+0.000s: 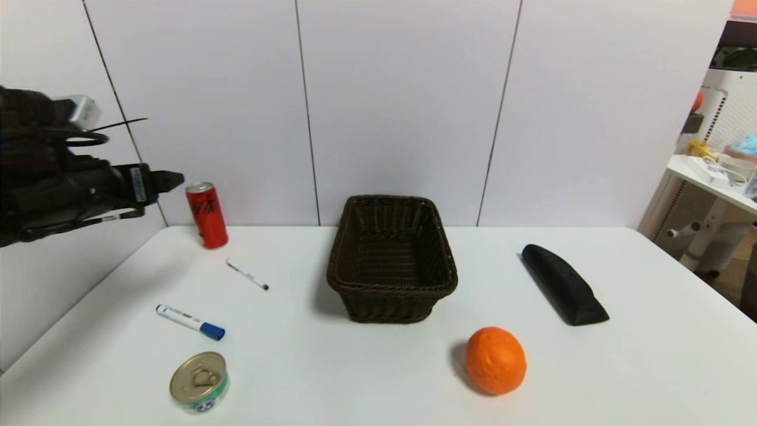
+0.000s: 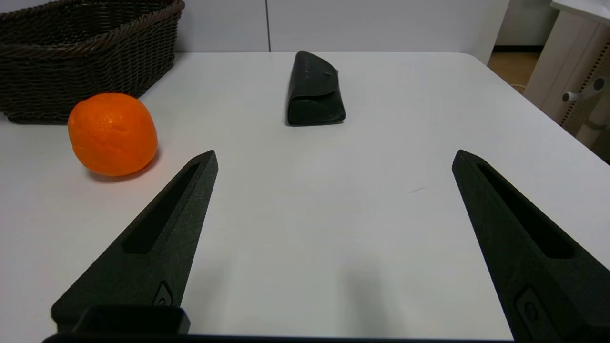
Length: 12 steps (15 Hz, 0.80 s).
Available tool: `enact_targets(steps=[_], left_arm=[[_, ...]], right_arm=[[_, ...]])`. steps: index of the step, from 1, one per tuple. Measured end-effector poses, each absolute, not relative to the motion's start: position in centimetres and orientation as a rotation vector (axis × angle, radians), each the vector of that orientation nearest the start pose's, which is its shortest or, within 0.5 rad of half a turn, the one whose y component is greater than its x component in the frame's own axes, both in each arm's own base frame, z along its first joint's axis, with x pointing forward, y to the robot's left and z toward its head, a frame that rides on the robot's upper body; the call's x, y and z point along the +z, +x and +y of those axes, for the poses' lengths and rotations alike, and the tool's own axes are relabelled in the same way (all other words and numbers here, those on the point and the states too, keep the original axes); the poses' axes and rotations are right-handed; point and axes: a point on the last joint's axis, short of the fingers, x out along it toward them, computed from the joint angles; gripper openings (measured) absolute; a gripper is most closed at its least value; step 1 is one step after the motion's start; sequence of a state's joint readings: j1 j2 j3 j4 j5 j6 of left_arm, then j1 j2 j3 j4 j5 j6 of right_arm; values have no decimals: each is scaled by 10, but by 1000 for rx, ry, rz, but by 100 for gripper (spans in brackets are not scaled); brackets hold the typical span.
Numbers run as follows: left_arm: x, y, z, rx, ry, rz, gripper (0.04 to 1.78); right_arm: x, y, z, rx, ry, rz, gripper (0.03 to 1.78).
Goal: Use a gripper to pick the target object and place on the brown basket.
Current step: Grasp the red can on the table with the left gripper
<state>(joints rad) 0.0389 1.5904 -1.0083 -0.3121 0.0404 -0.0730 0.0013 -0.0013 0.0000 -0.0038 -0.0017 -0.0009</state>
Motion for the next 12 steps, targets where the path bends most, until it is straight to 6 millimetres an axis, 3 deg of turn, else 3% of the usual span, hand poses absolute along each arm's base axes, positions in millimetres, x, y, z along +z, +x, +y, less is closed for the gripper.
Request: enact_targets(steps=[2, 5, 8, 12], left_arm=[[215, 331, 13, 22, -82, 273, 169], [177, 369, 20, 11, -73, 256, 169], [145, 384, 31, 25, -24, 280, 169], [129, 386, 45, 64, -9, 330, 169]], right_arm=[[76, -23, 0, 0, -1, -5, 170], [76, -23, 0, 0, -1, -5, 170], [76, -23, 0, 0, -1, -5, 170], [76, -23, 0, -1, -1, -5, 170]])
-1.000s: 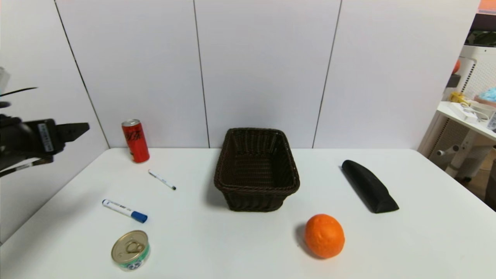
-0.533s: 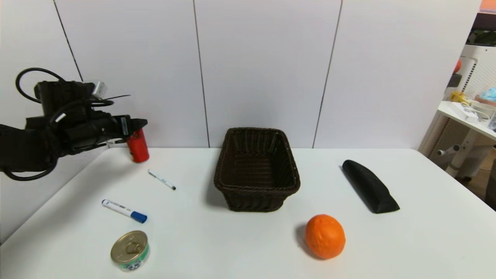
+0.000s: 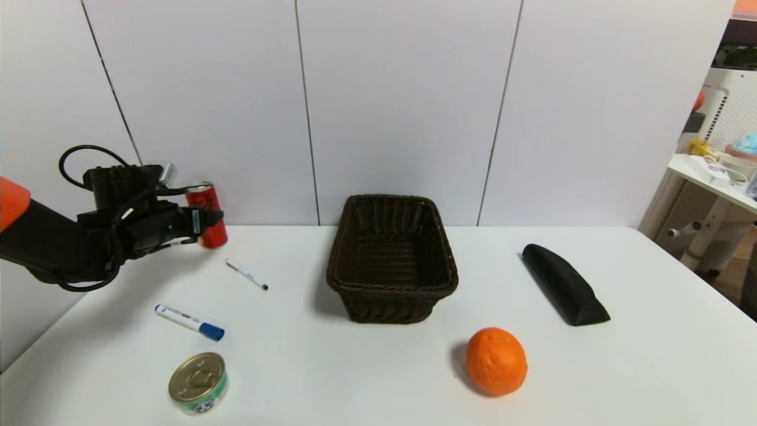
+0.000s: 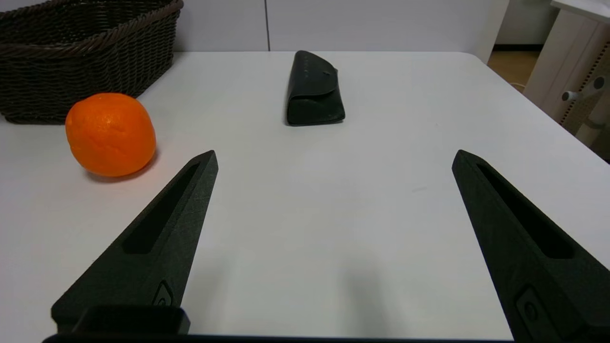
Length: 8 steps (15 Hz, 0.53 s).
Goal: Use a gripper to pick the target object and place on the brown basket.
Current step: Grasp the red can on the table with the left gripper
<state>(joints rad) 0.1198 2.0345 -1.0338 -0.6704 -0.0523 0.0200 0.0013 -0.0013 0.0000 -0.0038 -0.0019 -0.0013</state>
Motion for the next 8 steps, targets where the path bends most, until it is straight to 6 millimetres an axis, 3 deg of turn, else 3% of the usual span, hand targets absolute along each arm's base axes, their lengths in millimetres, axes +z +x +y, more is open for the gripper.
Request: enact_targets(steps=[8], left_arm=[[116, 379, 65, 86, -38, 417, 169]], right_arm=[[76, -23, 0, 0, -1, -6, 170]])
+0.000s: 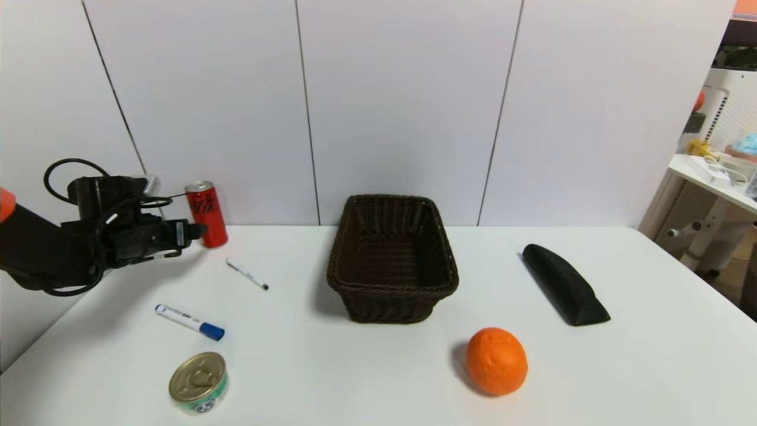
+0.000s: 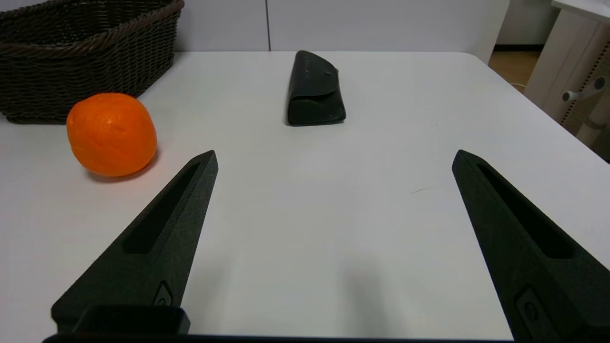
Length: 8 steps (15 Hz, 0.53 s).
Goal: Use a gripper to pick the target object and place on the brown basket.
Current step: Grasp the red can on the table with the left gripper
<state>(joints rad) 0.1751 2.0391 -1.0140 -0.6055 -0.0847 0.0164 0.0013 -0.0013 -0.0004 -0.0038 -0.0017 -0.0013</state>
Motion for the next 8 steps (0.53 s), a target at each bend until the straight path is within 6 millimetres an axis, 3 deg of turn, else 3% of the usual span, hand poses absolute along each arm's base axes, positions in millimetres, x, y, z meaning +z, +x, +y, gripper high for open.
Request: enact_targets(steps=[8], left_arm=[[118, 393, 70, 24, -37, 360, 169]], right_arm=[[76, -23, 0, 0, -1, -6, 170]])
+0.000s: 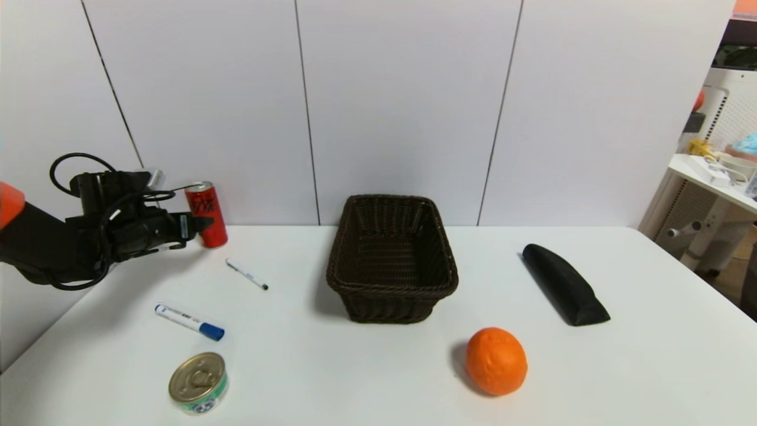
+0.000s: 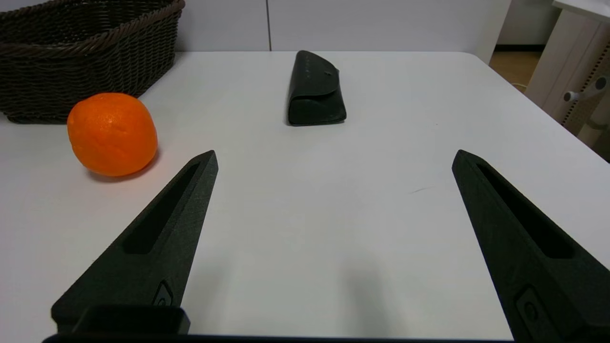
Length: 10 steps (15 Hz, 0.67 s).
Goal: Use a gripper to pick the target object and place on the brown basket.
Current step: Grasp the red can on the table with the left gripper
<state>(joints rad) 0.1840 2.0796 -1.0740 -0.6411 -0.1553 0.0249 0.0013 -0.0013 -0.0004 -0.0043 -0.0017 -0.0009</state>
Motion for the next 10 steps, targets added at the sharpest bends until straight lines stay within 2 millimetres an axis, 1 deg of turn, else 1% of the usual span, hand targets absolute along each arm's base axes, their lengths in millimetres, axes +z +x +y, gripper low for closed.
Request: enact_targets(steps=[2, 4, 7, 10], left_arm=[[119, 402, 70, -21, -30, 333, 169], [118, 416, 71, -41, -2, 308, 169], [110, 433, 72, -49, 15, 290, 169], [98, 442, 73, -51, 18, 276, 169]], right_arm=[[76, -23, 0, 0, -2, -6, 170], [76, -23, 0, 0, -1, -6, 170], [76, -23, 0, 0, -1, -5, 170], [76, -23, 0, 0, -1, -6, 170]])
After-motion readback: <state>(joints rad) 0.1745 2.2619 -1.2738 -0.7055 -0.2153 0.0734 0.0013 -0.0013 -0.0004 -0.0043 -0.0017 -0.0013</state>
